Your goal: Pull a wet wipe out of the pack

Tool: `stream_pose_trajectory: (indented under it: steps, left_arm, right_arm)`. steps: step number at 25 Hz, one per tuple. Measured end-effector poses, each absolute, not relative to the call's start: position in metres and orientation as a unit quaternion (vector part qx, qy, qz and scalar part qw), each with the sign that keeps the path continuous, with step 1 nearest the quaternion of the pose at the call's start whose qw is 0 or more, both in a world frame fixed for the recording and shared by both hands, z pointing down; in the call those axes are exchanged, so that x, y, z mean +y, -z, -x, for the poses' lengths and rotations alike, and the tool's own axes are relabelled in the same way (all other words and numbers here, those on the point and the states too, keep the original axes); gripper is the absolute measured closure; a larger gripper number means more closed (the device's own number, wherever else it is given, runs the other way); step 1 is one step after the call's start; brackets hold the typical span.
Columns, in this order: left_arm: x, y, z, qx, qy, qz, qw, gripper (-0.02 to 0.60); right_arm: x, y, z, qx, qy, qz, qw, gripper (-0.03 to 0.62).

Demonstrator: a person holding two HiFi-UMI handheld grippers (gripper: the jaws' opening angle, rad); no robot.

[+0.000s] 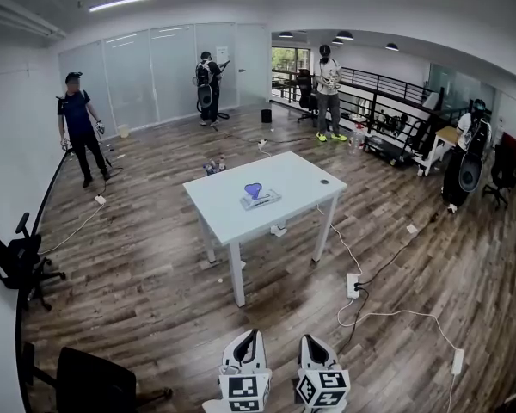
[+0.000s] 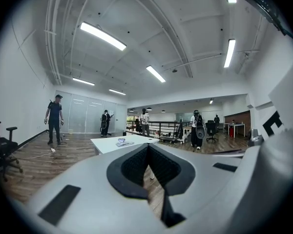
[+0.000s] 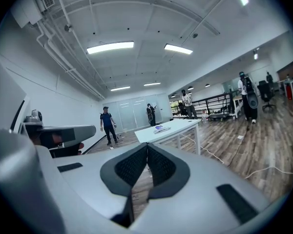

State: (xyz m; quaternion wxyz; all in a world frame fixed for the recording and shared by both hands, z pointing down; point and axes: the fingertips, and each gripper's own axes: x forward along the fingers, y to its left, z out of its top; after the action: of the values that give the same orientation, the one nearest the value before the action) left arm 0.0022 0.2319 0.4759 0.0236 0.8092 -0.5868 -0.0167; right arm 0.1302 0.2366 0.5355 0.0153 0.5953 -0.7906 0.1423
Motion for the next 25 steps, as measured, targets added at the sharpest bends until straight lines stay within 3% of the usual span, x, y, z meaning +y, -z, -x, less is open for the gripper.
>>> stream_pose_trajectory:
  steps: [25]
  left_arm:
    - [0.202, -0.48, 0.003, -0.594, 0.014, -0.804, 0.018, 0.572]
  right_arm:
    - [0.206, -0.538, -0.141, -0.784, -0.146, -0.603, 0.012, 0.585]
